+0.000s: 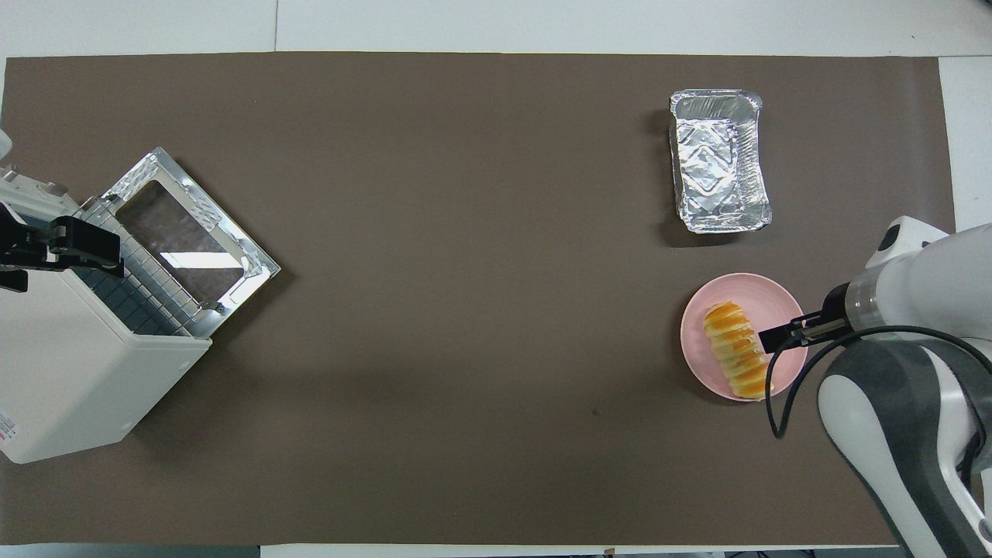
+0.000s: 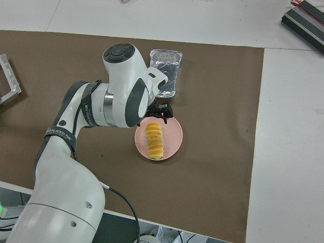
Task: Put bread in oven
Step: 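Reach the right gripper down to the orange bread roll on the pink plate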
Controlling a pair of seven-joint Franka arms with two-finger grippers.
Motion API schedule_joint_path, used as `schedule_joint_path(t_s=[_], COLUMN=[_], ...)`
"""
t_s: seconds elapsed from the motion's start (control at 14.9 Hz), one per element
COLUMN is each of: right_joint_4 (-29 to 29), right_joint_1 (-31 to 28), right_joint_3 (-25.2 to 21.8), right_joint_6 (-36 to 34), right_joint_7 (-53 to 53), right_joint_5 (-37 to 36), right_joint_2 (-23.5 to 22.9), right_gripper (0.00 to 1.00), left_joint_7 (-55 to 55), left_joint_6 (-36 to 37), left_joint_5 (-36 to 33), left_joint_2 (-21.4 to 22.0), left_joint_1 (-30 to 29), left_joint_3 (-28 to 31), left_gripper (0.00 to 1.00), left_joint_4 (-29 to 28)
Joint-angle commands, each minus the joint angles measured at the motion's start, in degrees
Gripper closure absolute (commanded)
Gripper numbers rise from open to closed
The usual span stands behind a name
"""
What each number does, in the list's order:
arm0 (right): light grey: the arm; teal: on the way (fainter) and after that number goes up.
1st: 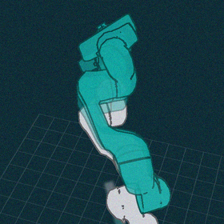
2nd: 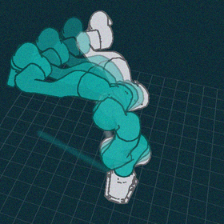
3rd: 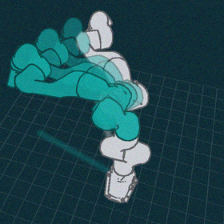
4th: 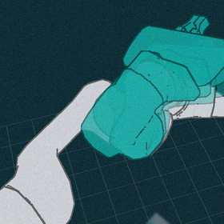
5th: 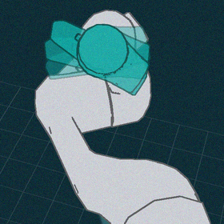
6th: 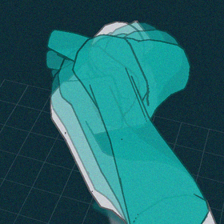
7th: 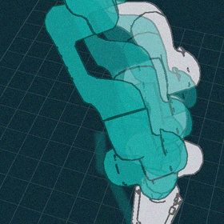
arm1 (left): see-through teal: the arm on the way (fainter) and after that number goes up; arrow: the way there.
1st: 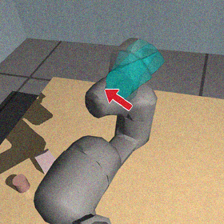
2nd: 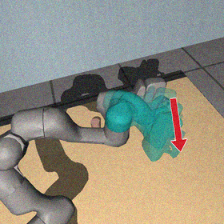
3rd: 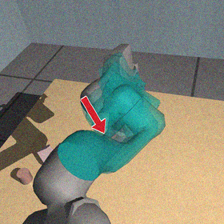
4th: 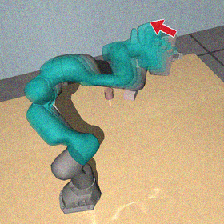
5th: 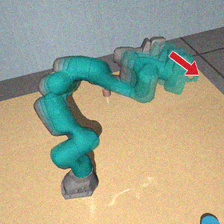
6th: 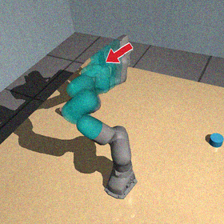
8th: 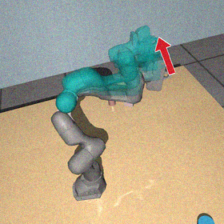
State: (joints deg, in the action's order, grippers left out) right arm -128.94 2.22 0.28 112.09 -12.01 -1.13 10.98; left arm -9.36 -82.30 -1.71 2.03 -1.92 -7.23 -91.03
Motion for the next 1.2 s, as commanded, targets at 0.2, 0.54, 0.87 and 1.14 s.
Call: schedule_joint_path(t_s=[0.2, 0.54, 0.87, 1.14], right_joint_4=[-8.0, -10.1, -10.5, -10.0], right_joint_1=[1.5, 3.5, 3.2, 3.3], right_joint_3=[0.0, -0.1, -0.1, -0.1], right_joint_6=[18.2, 27.6, 28.5, 27.9], right_joint_7=[-3.6, -4.3, -5.6, -5.4], right_joint_5=[0.6, 0.6, 0.6, 0.6], right_joint_2=[-6.4, -10.8, -11.2, -11.2], right_gripper=[0.0, 0.0, 0.77, 1.0], left_joint_7=[0.6, 0.6, 0.5, 0.6], left_joint_6=[0.6, 0.6, 0.6, 0.6], left_joint_5=[1.1, 1.0, 1.1, 1.1], left_joint_2=[0.9, 0.9, 0.9, 0.9], left_joint_1=[-0.5, -0.6, -0.5, -0.5], left_joint_3=[-0.1, -0.1, -0.1, -0.1], left_gripper=[0.0, 0.0, 0.0, 0.0], left_joint_4=[-0.7, -0.7, -0.7, -0.7])
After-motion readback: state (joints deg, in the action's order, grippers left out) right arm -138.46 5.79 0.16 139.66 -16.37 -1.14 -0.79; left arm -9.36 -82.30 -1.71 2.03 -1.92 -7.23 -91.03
